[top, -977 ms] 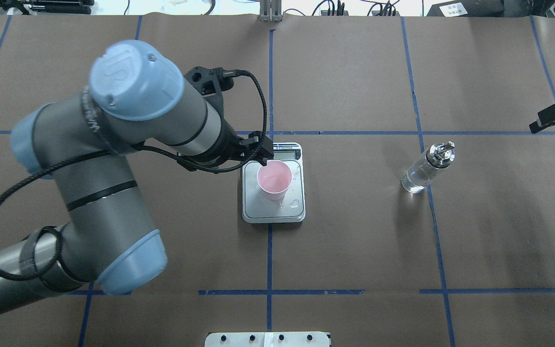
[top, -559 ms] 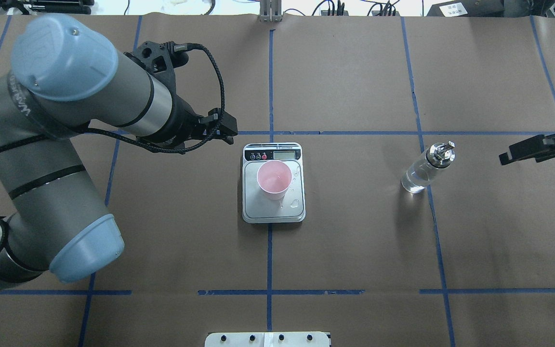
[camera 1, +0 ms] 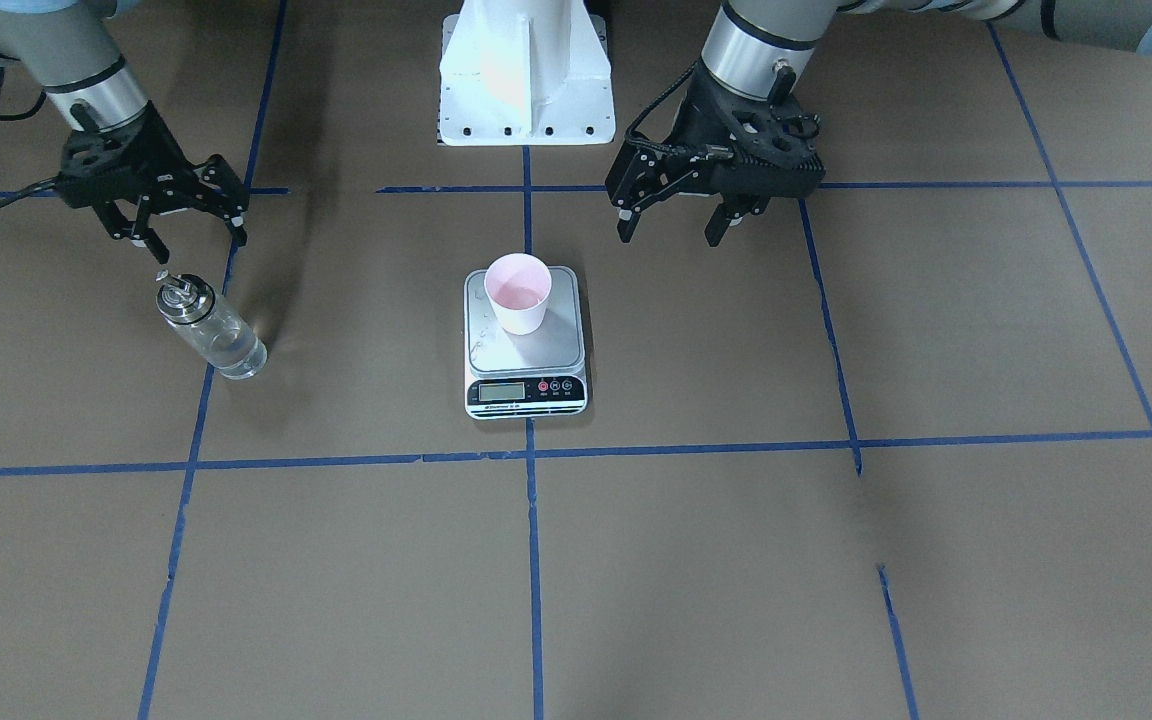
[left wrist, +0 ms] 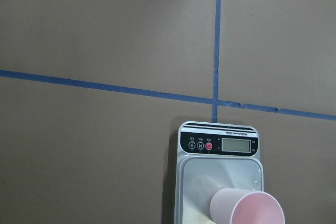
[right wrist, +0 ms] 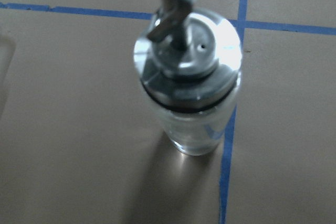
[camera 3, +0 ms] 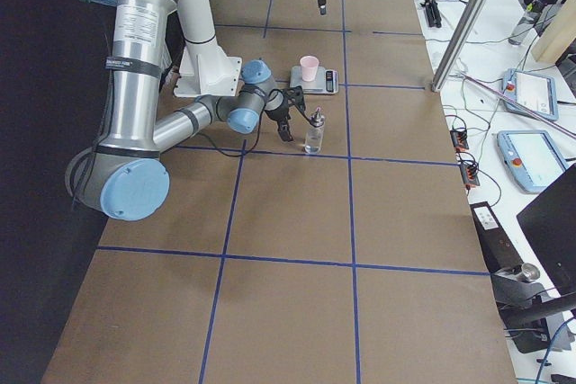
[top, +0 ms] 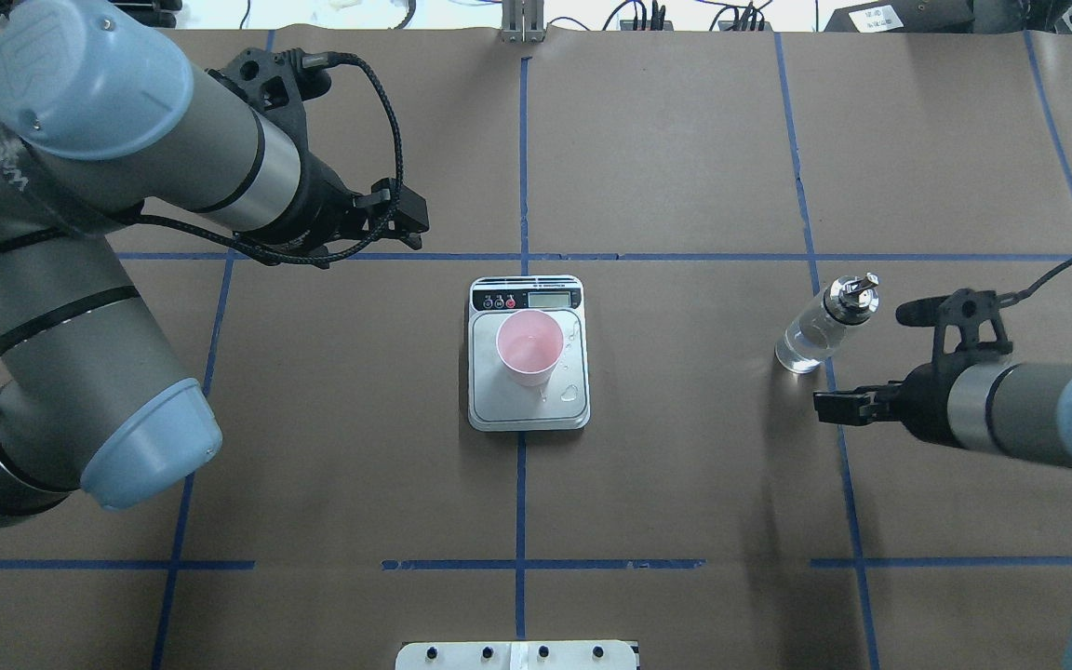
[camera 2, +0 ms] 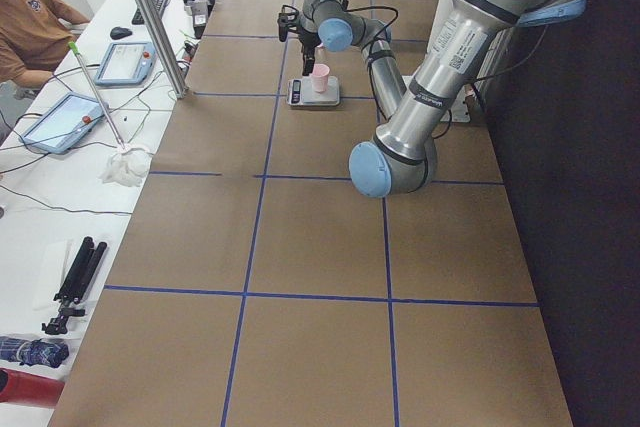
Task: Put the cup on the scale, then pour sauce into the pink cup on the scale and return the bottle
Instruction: 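Release the cup with the left gripper while the right gripper reaches for the bottle, then grasp the glass bottle with the right gripper while the left arm withdraws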
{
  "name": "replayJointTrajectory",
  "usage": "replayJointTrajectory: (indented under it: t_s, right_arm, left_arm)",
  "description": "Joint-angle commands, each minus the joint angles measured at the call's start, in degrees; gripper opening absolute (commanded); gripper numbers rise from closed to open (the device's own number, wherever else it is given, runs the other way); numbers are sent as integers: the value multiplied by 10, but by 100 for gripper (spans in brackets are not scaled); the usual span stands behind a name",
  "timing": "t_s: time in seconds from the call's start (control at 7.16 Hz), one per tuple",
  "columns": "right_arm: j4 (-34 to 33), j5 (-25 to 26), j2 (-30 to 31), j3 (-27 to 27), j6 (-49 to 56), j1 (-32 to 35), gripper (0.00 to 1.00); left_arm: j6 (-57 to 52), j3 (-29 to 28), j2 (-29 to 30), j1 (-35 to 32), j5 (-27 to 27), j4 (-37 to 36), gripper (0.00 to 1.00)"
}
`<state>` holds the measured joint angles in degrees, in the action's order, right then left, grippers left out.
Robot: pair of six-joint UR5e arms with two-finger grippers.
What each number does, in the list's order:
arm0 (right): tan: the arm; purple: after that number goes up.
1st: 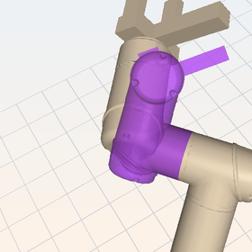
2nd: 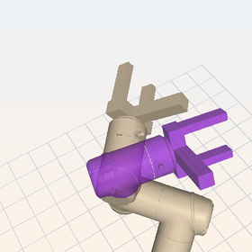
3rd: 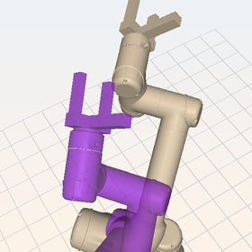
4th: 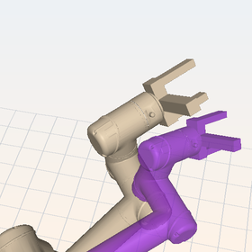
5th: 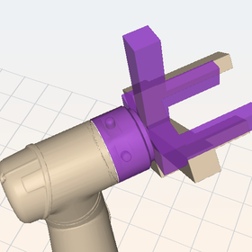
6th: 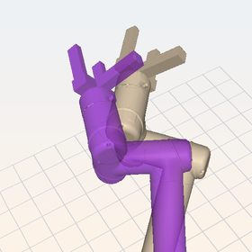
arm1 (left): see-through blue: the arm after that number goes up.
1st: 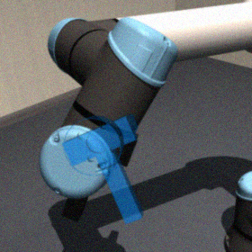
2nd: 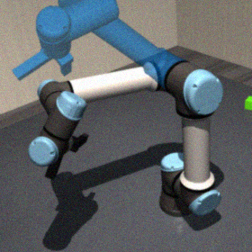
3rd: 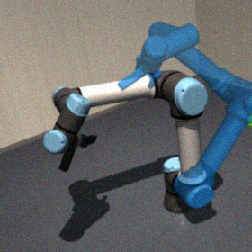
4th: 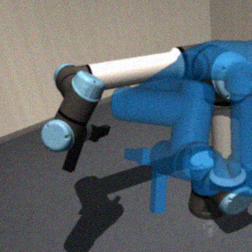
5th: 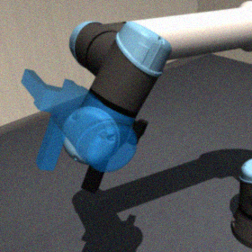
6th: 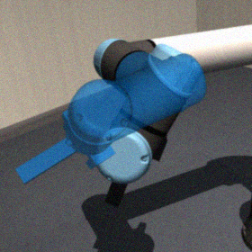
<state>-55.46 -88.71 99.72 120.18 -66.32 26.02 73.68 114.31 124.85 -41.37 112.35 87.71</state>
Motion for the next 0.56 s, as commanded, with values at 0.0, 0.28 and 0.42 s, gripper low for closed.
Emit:
replayJointTrajectory:
  t_s: [0.0,0.28,0.42]
  right_arm:
    - [-3,225,1,0,-96,-104,100]
    - [3,336,-11,-34,-134,-119,100]
    - [4,378,-15,-35,-136,-126,100]
  left_arm:
    - [-1,-14,0,-9,-1,2,100]
    - [-83,-8,-39,-24,-20,-1,100]
    - [-203,2,-70,-38,-21,0,100]
